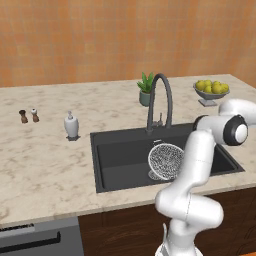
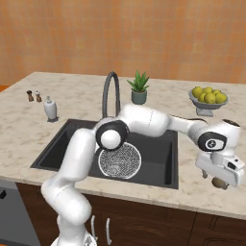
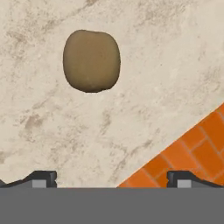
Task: Put the colander in the sink, put the kiwi in the colander, and turn on the sink faucet and pour water over the colander.
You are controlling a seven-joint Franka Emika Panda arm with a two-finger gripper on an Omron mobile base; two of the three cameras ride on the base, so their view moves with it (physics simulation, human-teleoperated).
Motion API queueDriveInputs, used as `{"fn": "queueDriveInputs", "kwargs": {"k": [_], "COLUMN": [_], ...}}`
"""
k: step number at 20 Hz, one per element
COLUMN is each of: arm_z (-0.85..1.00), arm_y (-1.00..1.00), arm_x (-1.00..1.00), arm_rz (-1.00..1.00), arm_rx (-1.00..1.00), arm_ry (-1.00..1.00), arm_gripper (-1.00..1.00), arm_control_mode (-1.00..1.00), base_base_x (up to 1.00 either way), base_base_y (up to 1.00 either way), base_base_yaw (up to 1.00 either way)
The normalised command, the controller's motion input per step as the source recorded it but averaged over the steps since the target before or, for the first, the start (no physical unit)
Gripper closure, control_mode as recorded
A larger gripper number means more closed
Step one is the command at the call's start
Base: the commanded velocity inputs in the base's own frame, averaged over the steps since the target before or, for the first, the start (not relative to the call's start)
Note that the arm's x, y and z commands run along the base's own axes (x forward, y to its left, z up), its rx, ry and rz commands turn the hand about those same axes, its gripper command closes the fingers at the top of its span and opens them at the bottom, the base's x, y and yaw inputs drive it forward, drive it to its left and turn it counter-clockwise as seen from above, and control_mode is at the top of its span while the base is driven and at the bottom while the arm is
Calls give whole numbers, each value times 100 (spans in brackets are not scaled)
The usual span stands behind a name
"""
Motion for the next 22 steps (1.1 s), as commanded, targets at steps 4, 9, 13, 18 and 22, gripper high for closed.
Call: {"fn": "queueDriveInputs", "kwargs": {"k": [4,9,13,18,22], "arm_z": [-35,-72,-56,-33,-36], "arm_y": [0,0,0,2,0], "arm_x": [21,13,26,37,39], "arm_rz": [0,0,0,0,0], "arm_rx": [2,0,0,0,-2], "arm_ry": [-12,-18,-18,-19,-16], "arm_gripper": [-100,-100,-100,-100,-100], "arm_control_mode": [-100,-100,-100,-100,-100], "base_base_x": [0,0,0,0,0], "base_base_y": [0,0,0,0,0], "base_base_yaw": [0,0,0,0,0]}}
